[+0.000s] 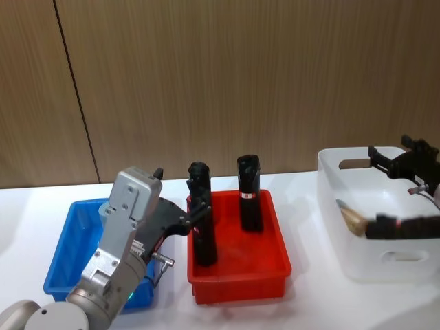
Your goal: Pick the cotton swabs from the blue box and place them into the white box.
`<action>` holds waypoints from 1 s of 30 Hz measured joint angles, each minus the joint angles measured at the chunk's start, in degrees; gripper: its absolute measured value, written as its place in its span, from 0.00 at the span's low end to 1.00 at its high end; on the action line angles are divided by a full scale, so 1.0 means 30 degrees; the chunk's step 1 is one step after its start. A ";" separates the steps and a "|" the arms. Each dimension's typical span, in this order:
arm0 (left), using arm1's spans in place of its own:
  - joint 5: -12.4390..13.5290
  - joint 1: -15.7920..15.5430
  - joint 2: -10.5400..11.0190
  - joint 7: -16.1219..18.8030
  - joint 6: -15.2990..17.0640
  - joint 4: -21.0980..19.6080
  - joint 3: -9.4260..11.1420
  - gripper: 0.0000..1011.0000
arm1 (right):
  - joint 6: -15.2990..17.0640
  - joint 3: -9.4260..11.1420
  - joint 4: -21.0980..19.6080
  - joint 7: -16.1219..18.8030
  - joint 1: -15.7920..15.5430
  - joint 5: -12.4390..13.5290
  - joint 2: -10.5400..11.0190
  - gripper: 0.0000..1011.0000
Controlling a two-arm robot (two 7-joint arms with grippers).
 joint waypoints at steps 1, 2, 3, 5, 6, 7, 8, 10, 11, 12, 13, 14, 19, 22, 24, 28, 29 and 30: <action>0.0000 0.0000 -0.0001 0.0000 0.0001 0.0000 0.0001 0.99 | -0.0059 -0.0011 0.0160 0.0004 0.0042 -0.0001 -0.0012 0.81; 0.0000 0.0000 -0.0001 0.0000 0.0000 -0.0001 0.0000 0.99 | -0.0082 -0.0014 0.0229 0.0007 0.0056 -0.0002 -0.0016 0.83; 0.0000 0.0000 -0.0001 0.0000 0.0000 -0.0001 0.0000 0.99 | -0.0127 -0.0024 0.0350 0.0017 0.0087 -0.0001 -0.0024 0.88; 0.0000 0.0000 0.0000 0.0000 0.0000 -0.0001 0.0000 0.99 | -0.0182 -0.0030 0.0438 0.0030 0.0107 -0.0001 -0.0030 0.91; 0.0000 0.0000 0.0000 0.0000 0.0000 -0.0001 0.0000 0.99 | -0.0204 -0.0033 0.0490 0.0037 0.0118 -0.0001 -0.0035 0.95; 0.0000 0.0000 0.0000 0.0000 0.0000 -0.0001 0.0001 0.99 | -0.0240 -0.0040 0.0558 0.0056 0.0132 -0.0002 -0.0042 0.97; 0.0000 0.0000 0.0000 0.0000 0.0000 -0.0001 0.0000 0.99 | -0.0252 -0.0042 0.0587 0.0064 0.0138 -0.0001 -0.0044 0.99; 0.0000 0.0000 0.0000 0.0000 0.0000 -0.0001 0.0001 0.99 | -0.0305 -0.0047 0.0668 0.0099 0.0156 0.0002 -0.0049 0.99; 0.0000 0.0000 0.0000 0.0000 0.0000 -0.0001 0.0000 0.99 | -0.0318 -0.0047 0.0693 0.0110 0.0159 0.0003 -0.0051 0.99; 0.0000 -0.0001 -0.0001 0.0000 0.0000 -0.0001 0.0000 0.99 | -0.0332 -0.0048 0.0715 0.0121 0.0161 0.0005 -0.0053 0.99; 0.0000 0.0000 -0.0002 0.0000 -0.0001 0.0000 0.0000 0.99 | -0.0357 -0.0052 0.0756 0.0141 0.0170 0.0011 -0.0056 0.99; 0.0000 0.0000 0.0000 0.0000 0.0000 -0.0001 0.0000 0.99 | -0.0366 -0.0054 0.0773 0.0147 0.0174 0.0014 -0.0058 0.99; 0.0000 0.0000 -0.0001 0.0000 0.0000 -0.0001 0.0000 0.99 | -0.0389 -0.0059 0.0827 0.0161 0.0186 0.0022 -0.0062 0.99; 0.0000 0.0000 0.0000 0.0000 0.0000 0.0000 0.0000 0.99 | -0.0391 -0.0073 0.0774 0.0158 0.0147 0.0030 -0.0062 0.99; 0.0000 0.0000 0.0001 -0.0001 0.0000 -0.0001 0.0000 0.99 | -0.0401 -0.0116 0.0512 0.0054 -0.0045 0.0061 -0.0062 0.99; 0.0000 0.0000 -0.0001 -0.0001 0.0000 -0.0001 0.0000 0.99 | -0.0434 -0.0200 -0.0069 -0.0160 -0.0501 0.0135 -0.0062 0.99; 0.0000 0.0000 0.0000 -0.0001 0.0000 -0.0001 0.0000 0.99 | -0.0434 -0.0200 -0.0069 -0.0160 -0.0501 0.0135 -0.0062 0.99; 0.0000 0.0000 0.0000 -0.0001 0.0000 -0.0001 0.0000 0.99 | -0.0452 -0.0248 -0.0400 -0.0285 -0.0752 0.0159 -0.0062 0.99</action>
